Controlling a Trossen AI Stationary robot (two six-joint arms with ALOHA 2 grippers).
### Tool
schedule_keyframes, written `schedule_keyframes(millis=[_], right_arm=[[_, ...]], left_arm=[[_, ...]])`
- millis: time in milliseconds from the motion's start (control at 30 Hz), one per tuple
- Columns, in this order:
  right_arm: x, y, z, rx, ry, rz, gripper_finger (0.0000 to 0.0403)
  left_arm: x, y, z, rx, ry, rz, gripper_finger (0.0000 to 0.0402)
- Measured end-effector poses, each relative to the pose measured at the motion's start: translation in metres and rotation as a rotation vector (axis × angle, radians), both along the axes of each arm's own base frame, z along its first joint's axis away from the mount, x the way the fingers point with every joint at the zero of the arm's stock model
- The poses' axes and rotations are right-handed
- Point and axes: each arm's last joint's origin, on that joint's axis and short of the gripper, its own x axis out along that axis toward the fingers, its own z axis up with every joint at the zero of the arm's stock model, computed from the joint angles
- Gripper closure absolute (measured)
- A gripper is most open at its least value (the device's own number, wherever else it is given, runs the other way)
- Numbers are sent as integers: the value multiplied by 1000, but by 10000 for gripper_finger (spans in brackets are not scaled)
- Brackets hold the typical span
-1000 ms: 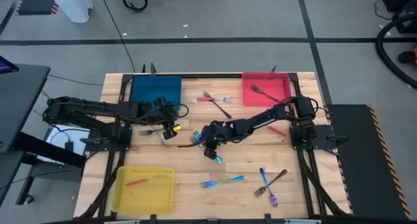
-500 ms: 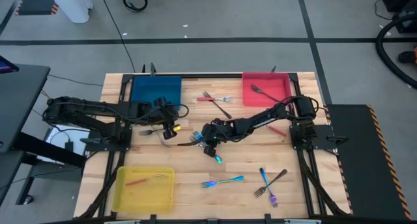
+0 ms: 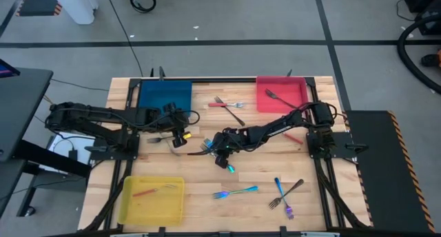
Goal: Sort silverware by color (type)
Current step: Put the top iridescent fork into the blue bin
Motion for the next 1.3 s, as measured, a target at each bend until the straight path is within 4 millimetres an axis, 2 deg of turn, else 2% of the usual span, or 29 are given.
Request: schedule_keyframes(millis=[200, 500, 800, 1067, 1200, 1300], right_arm=[[6, -2, -21, 16, 7, 10, 306], [4, -13, -23, 18, 43, -37, 313], [3, -20, -23, 21, 56, -33, 392], [-4, -31, -5, -22, 62, 28, 395], [-10, -49, 24, -69, 21, 33, 394], [-21, -68, 46, -143, 31, 17, 394]], left_arm=[[0, 0, 0, -1, -4, 2, 322], [0, 0, 0, -1, -7, 1, 322], [0, 0, 0, 0, -7, 1, 322], [0, 0, 0, 0, -6, 0, 322], [1, 0, 0, 1, -6, -1, 322], [2, 2, 2, 22, -16, -22, 322]])
